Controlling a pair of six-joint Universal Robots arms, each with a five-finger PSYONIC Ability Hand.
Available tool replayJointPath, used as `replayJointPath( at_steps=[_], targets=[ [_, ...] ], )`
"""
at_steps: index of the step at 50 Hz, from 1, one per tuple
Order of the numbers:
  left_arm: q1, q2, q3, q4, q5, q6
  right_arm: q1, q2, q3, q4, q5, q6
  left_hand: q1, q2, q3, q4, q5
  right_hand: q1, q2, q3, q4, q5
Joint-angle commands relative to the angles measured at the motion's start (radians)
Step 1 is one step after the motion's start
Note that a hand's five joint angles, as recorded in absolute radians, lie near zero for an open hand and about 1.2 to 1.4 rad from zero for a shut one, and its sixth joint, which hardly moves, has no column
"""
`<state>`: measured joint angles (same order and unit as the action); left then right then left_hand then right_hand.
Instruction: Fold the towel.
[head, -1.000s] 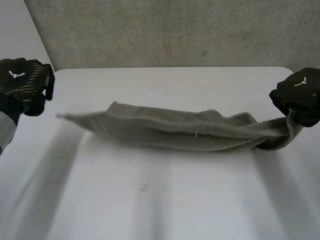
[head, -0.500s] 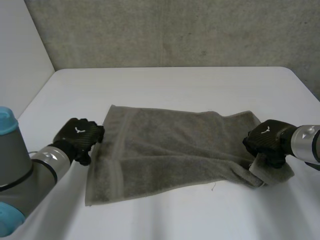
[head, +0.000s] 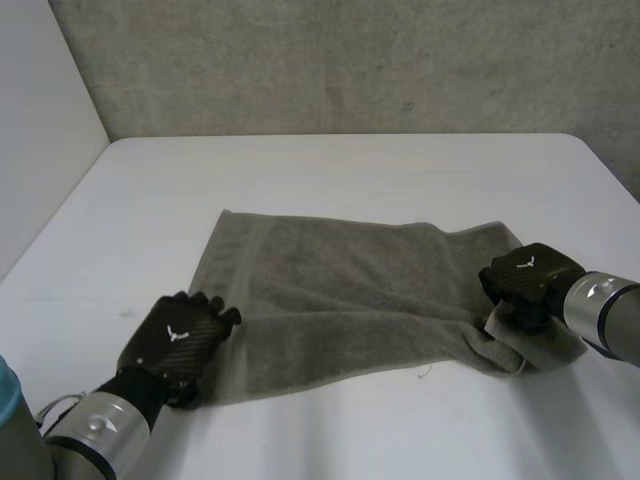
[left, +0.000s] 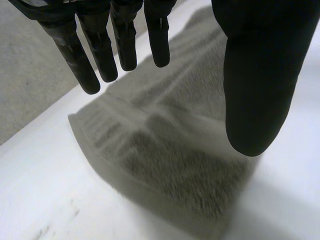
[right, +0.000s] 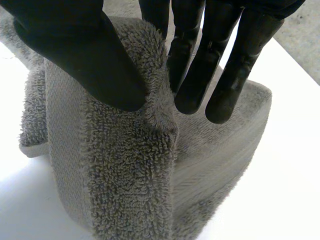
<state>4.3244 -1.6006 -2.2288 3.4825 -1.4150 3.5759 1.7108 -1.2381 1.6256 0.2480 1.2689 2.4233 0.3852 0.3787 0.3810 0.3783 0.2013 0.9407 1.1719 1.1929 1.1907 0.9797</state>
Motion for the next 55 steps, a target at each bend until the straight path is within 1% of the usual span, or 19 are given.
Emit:
replayJointPath(
  at_steps=[1,4,14,15,21,37,55],
  targets=[
    [0.008,-0.059,-0.040,0.078,0.001,0.060,0.000,-0.001,0.026,-0.021,0.000,-0.003,0.051,0.058,0.056,0.058,0.061,0.456,0.224,0.203,0.206,0.242],
    [0.008,-0.088,-0.046,0.102,-0.001,0.061,0.000,-0.001,0.037,-0.027,-0.002,-0.003,0.104,0.111,0.108,0.111,0.113,0.456,0.224,0.203,0.206,0.242],
    [0.008,-0.154,-0.046,0.155,-0.001,0.064,0.000,-0.001,0.057,-0.049,-0.005,-0.003,0.119,0.125,0.123,0.126,0.128,0.456,0.224,0.203,0.206,0.242],
    [0.008,-0.159,-0.045,0.171,-0.001,0.064,0.000,-0.001,0.059,-0.049,-0.008,-0.003,0.154,0.160,0.158,0.161,0.163,0.456,0.224,0.203,0.206,0.242],
    [0.011,-0.183,-0.040,0.216,-0.001,0.064,0.001,-0.001,0.066,-0.050,-0.011,-0.003,0.189,0.196,0.194,0.196,0.199,0.456,0.224,0.203,0.206,0.242],
    [0.015,-0.256,0.012,0.222,-0.001,0.066,0.003,-0.001,0.080,-0.059,-0.011,-0.004,0.213,0.219,0.217,0.220,0.222,0.456,0.224,0.203,0.206,0.242],
    [0.015,-0.259,0.070,0.224,-0.001,0.066,0.001,-0.001,0.085,-0.059,-0.009,-0.013,0.292,0.298,0.296,0.299,0.301,0.456,0.224,0.203,0.206,0.242]
  ],
)
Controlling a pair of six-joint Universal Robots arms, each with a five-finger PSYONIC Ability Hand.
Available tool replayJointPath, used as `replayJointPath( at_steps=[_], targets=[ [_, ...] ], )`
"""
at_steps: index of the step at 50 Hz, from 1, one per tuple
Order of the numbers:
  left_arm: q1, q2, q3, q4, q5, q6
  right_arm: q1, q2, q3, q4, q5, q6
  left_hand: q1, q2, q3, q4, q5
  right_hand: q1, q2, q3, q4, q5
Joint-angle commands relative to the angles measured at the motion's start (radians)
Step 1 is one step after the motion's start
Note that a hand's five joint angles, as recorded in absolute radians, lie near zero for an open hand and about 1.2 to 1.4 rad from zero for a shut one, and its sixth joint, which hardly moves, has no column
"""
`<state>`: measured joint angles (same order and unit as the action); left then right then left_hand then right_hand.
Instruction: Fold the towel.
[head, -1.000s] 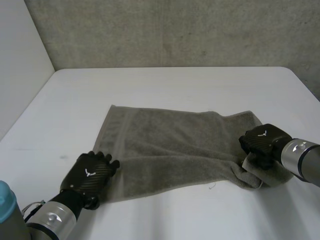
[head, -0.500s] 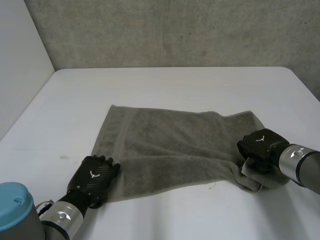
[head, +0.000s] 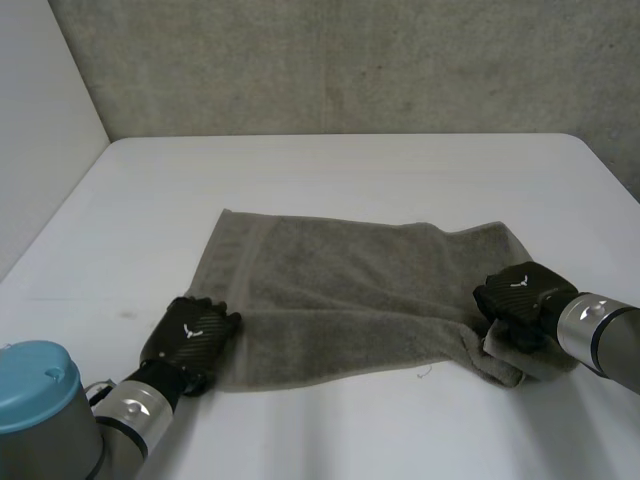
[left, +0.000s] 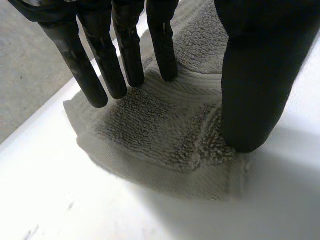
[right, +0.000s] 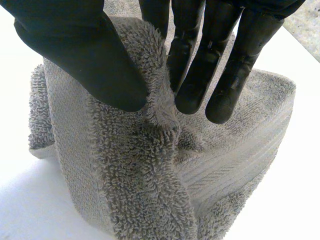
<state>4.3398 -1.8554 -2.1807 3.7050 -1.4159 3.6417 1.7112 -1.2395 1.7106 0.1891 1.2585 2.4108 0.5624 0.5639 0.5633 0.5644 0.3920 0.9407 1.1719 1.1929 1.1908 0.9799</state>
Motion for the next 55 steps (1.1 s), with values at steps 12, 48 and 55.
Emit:
replayJointPath(
  at_steps=[12,48,55],
  targets=[
    [-0.002,-0.051,0.067,0.001,0.002,0.000,0.001,0.000,0.006,0.000,-0.001,-0.002,0.453,0.451,0.452,0.451,0.448,0.456,0.224,0.203,0.205,0.242],
    [0.052,0.138,0.153,-0.014,-0.005,-0.011,-0.028,-0.160,-0.074,-0.022,0.001,0.090,0.834,0.832,0.833,0.832,0.830,0.456,0.224,0.203,0.205,0.242],
    [0.110,0.392,0.151,-0.065,0.002,-0.026,-0.084,-0.297,-0.161,0.117,-0.071,0.162,0.834,0.832,0.833,0.832,0.830,0.456,0.224,0.203,0.205,0.242]
  ],
)
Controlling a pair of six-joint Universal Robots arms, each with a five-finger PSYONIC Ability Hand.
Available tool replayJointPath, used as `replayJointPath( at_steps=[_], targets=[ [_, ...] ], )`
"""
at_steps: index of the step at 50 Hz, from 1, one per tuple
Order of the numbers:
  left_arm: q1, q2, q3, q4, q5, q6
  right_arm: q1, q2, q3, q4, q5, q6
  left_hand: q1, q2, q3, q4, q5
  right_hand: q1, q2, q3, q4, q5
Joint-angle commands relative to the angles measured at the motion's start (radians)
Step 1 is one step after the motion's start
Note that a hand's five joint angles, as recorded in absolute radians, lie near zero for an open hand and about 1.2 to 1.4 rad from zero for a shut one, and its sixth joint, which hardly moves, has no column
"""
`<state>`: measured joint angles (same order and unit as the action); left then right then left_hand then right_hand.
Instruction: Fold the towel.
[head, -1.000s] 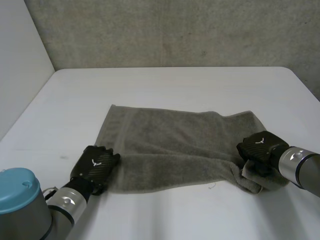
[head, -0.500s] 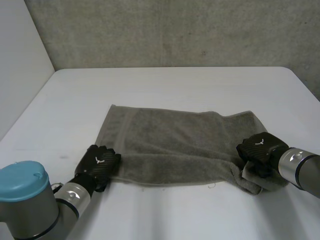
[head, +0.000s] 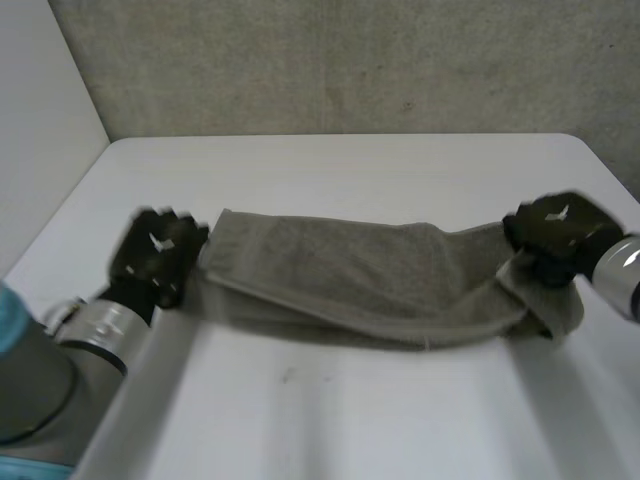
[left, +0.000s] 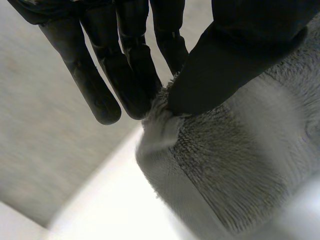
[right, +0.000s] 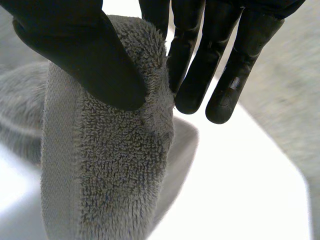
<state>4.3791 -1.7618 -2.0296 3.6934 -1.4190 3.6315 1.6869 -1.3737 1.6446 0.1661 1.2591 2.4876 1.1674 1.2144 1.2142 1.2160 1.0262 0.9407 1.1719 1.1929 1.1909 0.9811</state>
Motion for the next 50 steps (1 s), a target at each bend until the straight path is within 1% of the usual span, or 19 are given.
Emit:
replayJointPath(
  at_steps=[1,5,6,10,13,20,26,28,29,30,31,33,34,36,39,41,43,49,50],
  targets=[
    [0.077,0.342,0.002,-0.093,0.011,-0.017,-0.059,-0.163,-0.095,0.141,-0.072,0.085,0.229,0.182,0.182,0.180,0.196,0.456,0.224,0.203,0.205,0.241],
    [0.103,0.407,0.002,-0.231,0.064,-0.013,-0.105,-0.166,-0.147,0.369,-0.116,-0.019,0.229,0.182,0.182,0.180,0.196,0.456,0.224,0.203,0.205,0.241],
    [0.103,0.407,0.002,-0.231,0.064,-0.013,-0.105,-0.166,-0.147,0.369,-0.116,-0.019,0.229,0.182,0.182,0.180,0.196,0.456,0.224,0.203,0.205,0.241],
    [0.138,0.392,-0.007,-0.366,0.103,-0.007,-0.119,-0.157,-0.121,0.530,-0.121,-0.227,0.229,0.182,0.182,0.180,0.196,0.456,0.224,0.203,0.205,0.241],
    [0.157,0.329,-0.012,-0.406,0.104,0.013,-0.115,-0.137,-0.100,0.558,-0.115,-0.318,0.229,0.182,0.182,0.180,0.196,0.456,0.224,0.203,0.205,0.241],
    [0.151,0.127,0.022,-0.394,0.097,0.088,-0.099,-0.002,-0.111,0.520,-0.113,-0.325,0.229,0.182,0.182,0.180,0.196,0.456,0.224,0.203,0.205,0.241],
    [0.097,-0.061,0.226,-0.280,0.087,0.093,-0.009,0.110,-0.223,0.328,-0.046,-0.280,0.229,0.182,0.182,0.180,0.196,0.456,0.224,0.203,0.205,0.241],
    [0.076,-0.093,0.305,-0.253,0.083,0.082,0.046,0.160,-0.345,0.195,0.044,-0.242,0.229,0.182,0.182,0.180,0.196,0.456,0.224,0.203,0.205,0.241],
    [0.060,-0.117,0.392,-0.230,0.069,0.064,0.046,0.160,-0.345,0.194,0.045,-0.242,0.229,0.182,0.182,0.180,0.196,0.456,0.224,0.203,0.205,0.241],
    [0.048,-0.145,0.495,-0.207,0.046,0.038,0.071,0.179,-0.418,0.123,0.092,-0.231,0.229,0.182,0.182,0.180,0.196,0.456,0.224,0.203,0.205,0.241],
    [0.048,-0.145,0.496,-0.207,0.046,0.038,0.071,0.179,-0.419,0.122,0.092,-0.231,0.229,0.182,0.182,0.180,0.196,0.456,0.224,0.203,0.205,0.241],
    [0.030,-0.183,0.721,-0.188,-0.030,-0.043,0.092,0.200,-0.572,-0.030,0.169,-0.208,0.229,0.182,0.182,0.180,0.196,0.456,0.224,0.203,0.205,0.241],
    [0.030,-0.183,0.723,-0.188,-0.031,-0.043,0.093,0.200,-0.572,-0.031,0.169,-0.208,0.229,0.182,0.182,0.180,0.196,0.456,0.224,0.203,0.205,0.241],
    [0.017,-0.205,0.947,-0.181,-0.115,-0.132,0.097,0.202,-0.678,-0.208,0.197,-0.165,0.229,0.182,0.182,0.180,0.196,0.456,0.224,0.203,0.205,0.241],
    [0.019,-0.211,1.043,-0.181,-0.147,-0.168,0.102,0.194,-0.701,-0.301,0.191,-0.133,0.229,0.182,0.182,0.180,0.196,0.456,0.224,0.203,0.205,0.241],
    [0.019,-0.214,1.155,-0.181,-0.179,-0.220,0.102,0.168,-0.701,-0.442,0.165,-0.081,0.229,0.182,0.182,0.180,0.196,0.456,0.224,0.203,0.205,0.241],
    [0.019,-0.209,1.164,-0.181,-0.178,-0.237,0.099,0.156,-0.691,-0.468,0.136,-0.067,0.229,0.182,0.182,0.180,0.196,0.456,0.224,0.203,0.205,0.241],
    [0.039,-0.196,1.041,-0.191,-0.169,-0.251,0.091,0.157,-0.609,-0.372,-0.024,-0.052,0.229,0.182,0.182,0.180,0.196,0.456,0.224,0.203,0.205,0.241],
    [0.039,-0.196,1.040,-0.191,-0.169,-0.251,0.091,0.157,-0.609,-0.372,-0.024,-0.052,0.229,0.182,0.182,0.180,0.196,0.456,0.224,0.203,0.205,0.241]
  ],
)
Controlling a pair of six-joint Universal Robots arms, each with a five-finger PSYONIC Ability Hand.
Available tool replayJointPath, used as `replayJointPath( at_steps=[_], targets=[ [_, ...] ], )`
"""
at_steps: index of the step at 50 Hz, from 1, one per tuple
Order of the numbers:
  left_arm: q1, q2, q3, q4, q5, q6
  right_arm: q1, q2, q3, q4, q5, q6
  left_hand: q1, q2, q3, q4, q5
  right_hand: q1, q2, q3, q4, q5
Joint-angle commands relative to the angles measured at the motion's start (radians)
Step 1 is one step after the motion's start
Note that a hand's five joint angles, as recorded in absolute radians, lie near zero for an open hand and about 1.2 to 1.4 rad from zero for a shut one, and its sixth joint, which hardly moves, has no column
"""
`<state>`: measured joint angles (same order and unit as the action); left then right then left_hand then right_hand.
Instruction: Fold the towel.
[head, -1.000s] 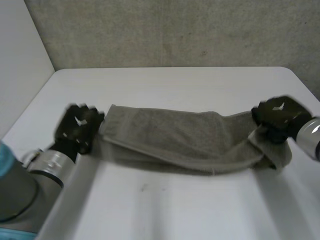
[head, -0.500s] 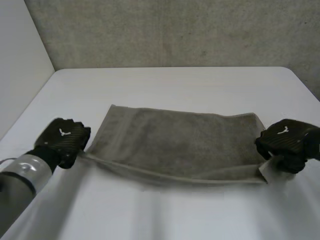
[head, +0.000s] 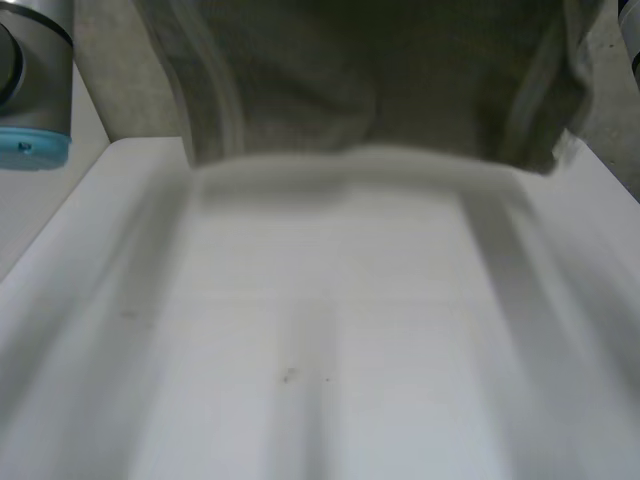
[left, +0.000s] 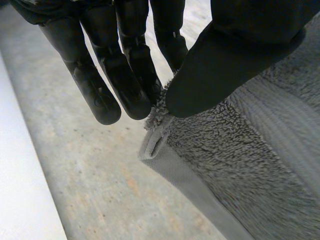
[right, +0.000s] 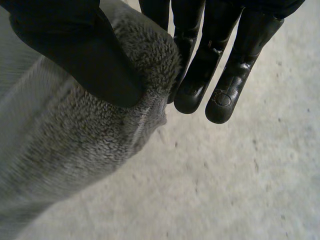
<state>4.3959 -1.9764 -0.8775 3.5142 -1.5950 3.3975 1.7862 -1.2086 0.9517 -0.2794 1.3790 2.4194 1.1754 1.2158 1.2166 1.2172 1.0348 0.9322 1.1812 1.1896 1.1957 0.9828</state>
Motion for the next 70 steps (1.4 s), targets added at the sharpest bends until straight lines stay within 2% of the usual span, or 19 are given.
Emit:
replayJointPath(
  at_steps=[1,5,8,13,16,18,21,24,26,27,29,30,32,41,46,51,58,63,70],
  targets=[
    [0.030,0.028,-0.182,-0.008,0.010,-0.017,-0.008,-0.002,0.106,0.119,-0.185,0.015,0.221,0.180,0.180,0.179,0.187,0.464,0.215,0.207,0.201,0.239],
    [0.065,0.036,-0.325,-0.001,0.036,-0.017,-0.011,0.047,0.151,0.259,-0.248,-0.006,0.221,0.180,0.180,0.179,0.187,0.464,0.215,0.207,0.201,0.239],
    [0.083,0.030,-0.477,0.002,0.086,-0.017,-0.016,0.067,0.167,0.299,-0.259,-0.020,0.221,0.180,0.180,0.179,0.187,0.464,0.215,0.207,0.201,0.239],
    [0.096,0.010,-0.768,0.090,0.150,-0.007,-0.054,0.148,0.287,0.420,-0.270,-0.170,0.221,0.180,0.180,0.179,0.187,0.464,0.215,0.207,0.201,0.239],
    [0.099,0.008,-0.822,0.121,0.153,-0.006,-0.061,0.172,0.331,0.433,-0.270,-0.233,0.221,0.180,0.180,0.179,0.187,0.464,0.215,0.207,0.201,0.239],
    [0.111,0.014,-0.895,0.158,0.156,-0.006,-0.068,0.213,0.404,0.443,-0.258,-0.371,0.221,0.180,0.180,0.179,0.187,0.464,0.215,0.207,0.201,0.239],
    [0.129,0.034,-0.932,0.163,0.170,-0.003,-0.083,0.222,0.453,0.442,-0.255,-0.471,0.221,0.180,0.180,0.179,0.187,0.392,0.143,0.135,0.129,0.167],
    [0.139,0.053,-0.939,0.163,0.178,-0.003,-0.091,0.216,0.466,0.440,-0.261,-0.484,0.221,0.180,0.180,0.179,0.187,0.307,0.058,0.049,0.043,0.081],
    [0.148,0.086,-0.952,0.161,0.190,-0.001,-0.096,0.209,0.476,0.439,-0.264,-0.426,0.221,0.180,0.180,0.179,0.187,0.067,-0.182,-0.190,-0.196,-0.158],
    [0.148,0.087,-0.953,0.161,0.190,-0.001,-0.096,0.208,0.476,0.439,-0.264,-0.425,0.221,0.180,0.180,0.179,0.187,0.066,-0.183,-0.192,-0.198,-0.159],
    [0.155,0.114,-0.957,0.158,0.194,-0.001,-0.099,0.186,0.487,0.442,-0.262,-0.306,0.221,0.180,0.180,0.179,0.187,-0.215,-0.464,-0.472,-0.478,-0.440],
    [0.155,0.114,-0.957,0.158,0.194,-0.001,-0.099,0.185,0.487,0.442,-0.262,-0.306,0.221,0.180,0.180,0.179,0.187,-0.216,-0.465,-0.473,-0.480,-0.441],
    [0.152,0.157,-0.960,0.151,0.194,-0.001,-0.105,0.127,0.521,0.434,-0.265,-0.185,0.221,0.180,0.180,0.179,0.187,-0.395,-0.644,-0.652,-0.658,-0.620],
    [0.137,0.274,-0.966,0.117,0.194,-0.009,-0.139,0.009,0.653,0.367,-0.265,0.079,0.221,0.180,0.180,0.179,0.187,-0.471,-0.720,-0.729,-0.735,-0.697],
    [0.112,0.329,-0.959,0.111,0.191,-0.012,-0.175,-0.091,0.743,0.312,-0.253,0.381,0.221,0.180,0.180,0.179,0.187,-0.489,-0.738,-0.746,-0.752,-0.714],
    [0.079,0.369,-0.928,0.111,0.190,-0.015,-0.182,-0.107,0.804,0.301,-0.250,0.522,0.221,0.180,0.180,0.179,0.187,-0.518,-0.767,-0.776,-0.782,-0.744],
    [0.060,0.378,-0.891,0.095,0.185,-0.018,-0.176,-0.118,0.918,0.210,-0.222,0.535,0.221,0.180,0.180,0.179,0.187,-0.521,-0.770,-0.779,-0.785,-0.746],
    [0.059,0.375,-0.891,0.092,0.184,-0.020,-0.174,-0.118,0.998,0.099,-0.144,0.532,0.221,0.180,0.180,0.179,0.187,-0.492,-0.741,-0.749,-0.756,-0.717],
    [0.071,0.370,-0.896,0.092,0.184,-0.032,-0.162,-0.088,1.018,0.029,-0.123,0.532,0.221,0.180,0.180,0.179,0.187,-0.480,-0.729,-0.738,-0.744,-0.705]
  ],
)
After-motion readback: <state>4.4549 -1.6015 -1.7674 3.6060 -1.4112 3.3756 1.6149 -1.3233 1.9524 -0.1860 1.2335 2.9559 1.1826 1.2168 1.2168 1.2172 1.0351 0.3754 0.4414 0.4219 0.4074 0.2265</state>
